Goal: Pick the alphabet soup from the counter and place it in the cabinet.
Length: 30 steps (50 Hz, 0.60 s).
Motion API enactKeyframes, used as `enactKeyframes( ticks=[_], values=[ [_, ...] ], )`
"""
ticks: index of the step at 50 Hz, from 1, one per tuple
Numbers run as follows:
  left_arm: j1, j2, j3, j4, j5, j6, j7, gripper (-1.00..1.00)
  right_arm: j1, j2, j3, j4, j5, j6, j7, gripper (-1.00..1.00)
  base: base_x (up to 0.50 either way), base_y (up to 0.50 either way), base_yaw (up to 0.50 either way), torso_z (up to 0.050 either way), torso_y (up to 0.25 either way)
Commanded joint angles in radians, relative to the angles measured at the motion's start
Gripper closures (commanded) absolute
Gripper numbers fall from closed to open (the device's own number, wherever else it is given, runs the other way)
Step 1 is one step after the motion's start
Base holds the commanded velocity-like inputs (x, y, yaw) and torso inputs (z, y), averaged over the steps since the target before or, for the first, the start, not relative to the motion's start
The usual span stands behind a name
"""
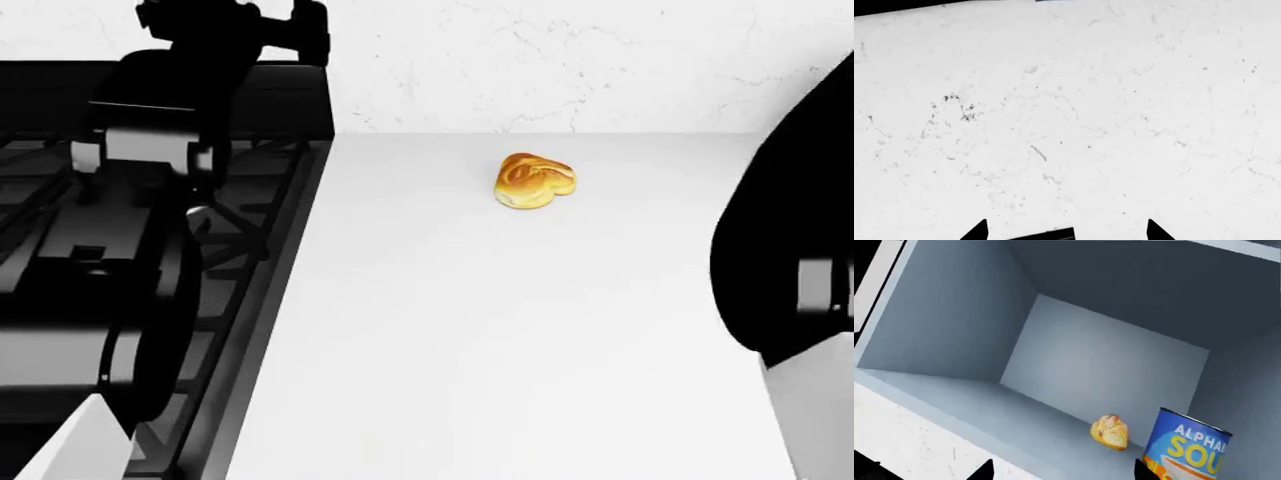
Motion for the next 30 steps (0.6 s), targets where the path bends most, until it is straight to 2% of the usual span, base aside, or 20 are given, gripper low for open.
enactKeyframes(
  ticks=[1,14,22,30],
  values=[
    [0.007,0.002,0.002,0.000,0.002,0.007,0.000,-1.00,-0.374,-0.030,0.022,-0.446,-0.247,0.174,-0.338,-1.00,0.00,0.00,0.00,0.000,0.000],
    [0.013,0.009,0.007,0.000,0.000,0.015,0.002,-1.00,-0.764,-0.030,0.004,-0.808,-0.281,0.174,-0.338,-1.00,0.00,0.00,0.00,0.000,0.000],
    [0.031,0.008,0.007,0.000,0.000,0.022,-0.001,-1.00,-0.862,-0.030,-0.021,-0.848,-0.343,0.174,-0.338,-1.00,0.00,0.00,0.00,0.000,0.000],
    [0.032,0.001,0.006,0.000,0.001,0.021,-0.008,-1.00,-0.839,-0.030,-0.033,-0.813,-0.364,0.174,-0.338,-1.00,0.00,0.00,0.00,0.000,0.000]
  ],
)
